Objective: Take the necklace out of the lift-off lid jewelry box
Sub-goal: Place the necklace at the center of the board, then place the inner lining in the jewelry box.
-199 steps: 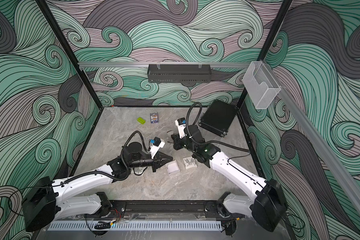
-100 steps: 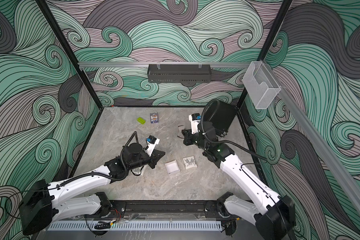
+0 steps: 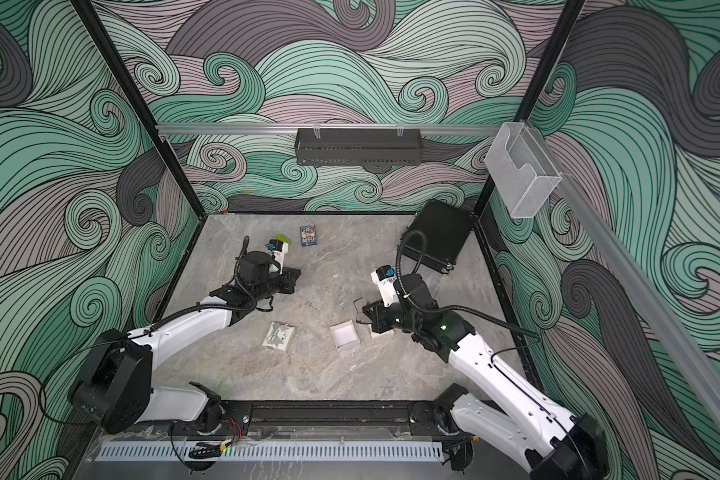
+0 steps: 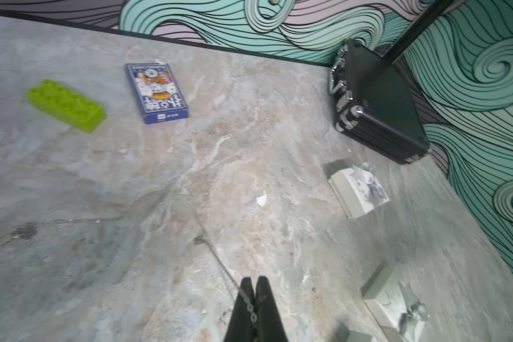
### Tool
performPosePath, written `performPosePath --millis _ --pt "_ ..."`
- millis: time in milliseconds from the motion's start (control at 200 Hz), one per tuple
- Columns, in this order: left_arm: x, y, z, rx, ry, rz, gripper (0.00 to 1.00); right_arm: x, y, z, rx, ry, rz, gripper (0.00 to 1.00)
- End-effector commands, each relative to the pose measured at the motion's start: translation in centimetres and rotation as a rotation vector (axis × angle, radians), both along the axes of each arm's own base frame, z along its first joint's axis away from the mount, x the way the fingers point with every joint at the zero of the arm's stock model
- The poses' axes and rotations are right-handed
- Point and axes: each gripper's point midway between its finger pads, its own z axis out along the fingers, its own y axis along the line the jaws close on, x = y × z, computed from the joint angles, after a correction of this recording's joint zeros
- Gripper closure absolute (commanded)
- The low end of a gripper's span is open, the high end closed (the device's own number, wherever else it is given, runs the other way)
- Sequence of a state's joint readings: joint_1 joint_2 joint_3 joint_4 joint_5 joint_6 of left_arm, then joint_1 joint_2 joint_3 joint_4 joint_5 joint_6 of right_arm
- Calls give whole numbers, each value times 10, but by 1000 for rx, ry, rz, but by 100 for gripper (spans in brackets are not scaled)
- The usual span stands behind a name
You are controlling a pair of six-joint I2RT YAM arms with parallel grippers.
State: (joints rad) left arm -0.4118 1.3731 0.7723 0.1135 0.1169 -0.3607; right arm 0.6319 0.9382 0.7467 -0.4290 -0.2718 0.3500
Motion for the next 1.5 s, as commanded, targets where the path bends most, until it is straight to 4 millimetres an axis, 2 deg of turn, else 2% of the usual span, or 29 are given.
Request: performPosePath --millis 0,125,140,190,350,590,866,926,1016,1141,1256,1356,1376,1496 --pt "9 21 -2 -17 25 58 100 -7 3 -4 6 30 13 100" --pt "16 51 -23 -23 101 132 100 -8 9 -8 -13 48 43 100" --pt "17 54 -35 -20 135 141 100 -9 10 -9 -16 52 49 100" --pt "19 65 -48 -38 173 170 100 -10 13 -14 -36 70 66 100" --pt "18 92 -73 -98 249 253 100 -16 20 -29 -99 126 117 100" --pt "22 99 -81 -128 261 274 100 -14 21 -43 -149 149 108 100" --pt "32 142 -94 -170 313 439 100 -6 19 -70 -281 186 104 100" --pt "32 144 -93 -189 312 437 92 -7 22 -76 -293 204 119 100" --pt "31 146 -88 -209 296 430 70 -8 29 -85 -306 223 141 100" --pt "26 147 -77 -209 269 432 49 -8 40 -90 -307 234 162 100" --pt "20 149 -67 -200 259 436 39 -7 50 -92 -302 232 174 100" --pt "12 147 -63 -183 251 419 35 -5 57 -96 -309 235 176 100" --pt "11 146 -53 -178 219 407 34 -4 58 -97 -309 235 174 100" --pt "-3 149 -45 -97 202 432 31 3 64 -105 -311 238 143 100"
